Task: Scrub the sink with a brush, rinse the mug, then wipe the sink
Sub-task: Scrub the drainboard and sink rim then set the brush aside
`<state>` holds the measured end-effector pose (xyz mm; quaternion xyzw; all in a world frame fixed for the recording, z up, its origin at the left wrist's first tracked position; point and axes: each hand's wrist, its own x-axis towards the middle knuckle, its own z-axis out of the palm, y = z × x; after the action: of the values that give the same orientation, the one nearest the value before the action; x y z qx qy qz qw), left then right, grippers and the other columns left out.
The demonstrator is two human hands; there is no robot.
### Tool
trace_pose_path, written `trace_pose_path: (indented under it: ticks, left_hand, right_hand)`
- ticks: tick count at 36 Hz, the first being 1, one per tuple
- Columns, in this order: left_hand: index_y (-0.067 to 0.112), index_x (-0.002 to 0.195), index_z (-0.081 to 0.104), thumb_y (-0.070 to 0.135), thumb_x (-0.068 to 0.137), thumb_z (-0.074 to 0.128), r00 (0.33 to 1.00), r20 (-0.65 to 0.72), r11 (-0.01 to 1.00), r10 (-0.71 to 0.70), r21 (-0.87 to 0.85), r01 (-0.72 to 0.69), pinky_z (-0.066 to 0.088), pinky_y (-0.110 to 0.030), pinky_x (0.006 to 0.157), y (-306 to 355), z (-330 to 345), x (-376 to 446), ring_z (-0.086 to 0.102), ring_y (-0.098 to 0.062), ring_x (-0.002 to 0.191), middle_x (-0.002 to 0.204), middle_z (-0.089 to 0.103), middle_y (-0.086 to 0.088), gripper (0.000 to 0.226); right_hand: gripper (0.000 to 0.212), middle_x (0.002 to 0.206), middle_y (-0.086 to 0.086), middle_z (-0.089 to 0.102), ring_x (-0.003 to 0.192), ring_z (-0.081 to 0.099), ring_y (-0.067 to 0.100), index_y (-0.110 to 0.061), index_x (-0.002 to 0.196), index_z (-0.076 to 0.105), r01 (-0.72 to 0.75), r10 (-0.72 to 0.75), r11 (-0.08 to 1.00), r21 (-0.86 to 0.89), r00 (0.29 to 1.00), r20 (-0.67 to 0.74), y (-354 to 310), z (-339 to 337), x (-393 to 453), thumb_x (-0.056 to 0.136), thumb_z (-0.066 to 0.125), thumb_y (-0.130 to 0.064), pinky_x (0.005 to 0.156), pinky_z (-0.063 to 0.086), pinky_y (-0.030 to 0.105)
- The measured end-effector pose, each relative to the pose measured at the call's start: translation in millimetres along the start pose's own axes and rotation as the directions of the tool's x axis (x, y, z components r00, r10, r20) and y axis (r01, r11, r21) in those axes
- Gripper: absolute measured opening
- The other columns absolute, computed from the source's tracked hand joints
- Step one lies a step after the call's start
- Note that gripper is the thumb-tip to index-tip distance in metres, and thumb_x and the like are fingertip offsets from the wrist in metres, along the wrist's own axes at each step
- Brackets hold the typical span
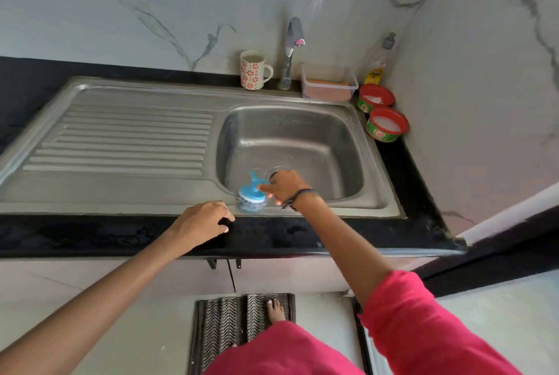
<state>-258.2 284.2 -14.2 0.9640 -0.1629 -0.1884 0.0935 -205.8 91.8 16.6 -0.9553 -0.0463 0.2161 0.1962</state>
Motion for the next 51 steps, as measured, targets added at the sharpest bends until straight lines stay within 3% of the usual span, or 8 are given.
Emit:
trace_pose_path:
  ticks: [3,7,10,13,26,30,37,51]
  left_hand:
    - [0.025,0.124,0.059,0.026,0.095,0.052,0.999,-0.032,0.999,-0.028,0.022,0.028,0.041,-0.024,0.080,-6.6,-1.4,-7.3,0.056,-0.011,0.107,0.119,0.054,0.009,0.030]
    - [0.024,0.126,0.056,0.028,0.096,0.050,0.994,-0.077,0.996,-0.084,0.009,0.085,0.045,-0.028,0.082,-27.8,-2.1,-21.7,0.056,-0.012,0.106,0.120,0.052,0.009,0.032]
    - [0.024,0.129,0.054,0.028,0.095,0.050,0.987,-0.092,0.991,-0.133,-0.005,0.133,0.047,-0.030,0.083,-46.3,0.4,-31.6,0.056,-0.014,0.107,0.122,0.051,0.006,0.034]
    - [0.025,0.129,0.054,0.026,0.095,0.052,0.979,-0.100,0.984,-0.176,-0.050,0.172,0.047,-0.032,0.084,-60.8,5.8,-38.8,0.057,-0.016,0.109,0.125,0.051,0.006,0.034]
    - [0.026,0.125,0.059,0.025,0.093,0.054,0.936,-0.163,0.947,-0.312,-0.138,0.291,0.046,-0.033,0.089,-87.4,7.8,-52.2,0.056,-0.018,0.112,0.127,0.055,0.007,0.032]
    - [0.025,0.121,0.063,0.025,0.095,0.051,0.932,-0.156,0.943,-0.327,-0.113,0.312,0.043,-0.029,0.089,-93.5,-0.9,-49.6,0.057,-0.017,0.112,0.124,0.060,0.008,0.029]
    - [0.029,0.109,0.068,0.028,0.094,0.052,0.903,-0.212,0.928,-0.374,-0.085,0.364,0.047,-0.029,0.080,-104.1,-4.4,-47.9,0.062,-0.016,0.099,0.111,0.063,0.012,0.023]
    - [0.030,0.096,0.064,0.034,0.084,0.065,0.904,-0.070,0.906,-0.423,-0.072,0.418,0.038,-0.026,0.073,-120.2,-28.3,-23.9,0.056,-0.010,0.089,0.089,0.047,0.015,0.013]
  right_hand:
    - [0.040,0.066,0.007,0.051,0.076,0.053,0.025,-0.011,0.064,0.049,0.006,-0.006,1.000,-0.008,1.000,-0.005,-7.4,1.3,-6.3,0.093,0.051,-0.038,0.053,0.035,0.028]
    - [0.046,0.103,0.025,0.066,0.103,0.060,0.035,0.004,0.106,0.066,-0.120,0.120,0.993,0.023,0.992,-0.025,38.0,-16.4,-21.2,0.095,0.049,-0.037,0.082,0.043,0.036]
    - [0.046,0.071,0.016,0.064,0.090,0.065,0.031,0.003,0.102,0.069,-0.277,0.279,0.959,0.061,0.960,-0.028,85.5,-29.5,-31.6,0.093,0.052,-0.039,0.065,0.044,0.031]
    - [0.048,0.082,0.017,0.067,0.086,0.067,0.030,0.003,0.100,0.067,-0.325,0.329,0.943,0.075,0.942,-0.057,95.2,-31.7,-30.7,0.090,0.055,-0.043,0.057,0.043,0.029]
    - [0.034,0.089,0.017,0.047,0.086,0.053,0.030,-0.001,0.104,0.057,0.115,-0.117,0.991,0.065,0.993,0.033,-90.3,43.5,21.1,0.097,0.039,-0.030,0.068,0.039,0.034]
    - [0.035,0.115,0.021,0.055,0.106,0.056,0.035,-0.003,0.126,0.049,0.126,-0.128,0.990,0.059,0.992,0.021,-74.0,33.4,17.0,0.101,0.032,-0.022,0.085,0.046,0.039]
    - [0.046,0.112,0.023,0.061,0.104,0.058,0.037,-0.002,0.120,0.050,-0.025,0.009,0.958,-0.285,0.998,-0.059,3.3,10.7,5.6,0.100,0.033,-0.040,0.081,0.046,0.039]
    - [0.040,0.112,0.018,0.061,0.103,0.059,0.037,-0.006,0.123,0.046,0.301,-0.294,0.896,-0.326,0.953,0.073,-81.5,47.1,36.5,0.101,0.031,-0.036,0.081,0.047,0.042]
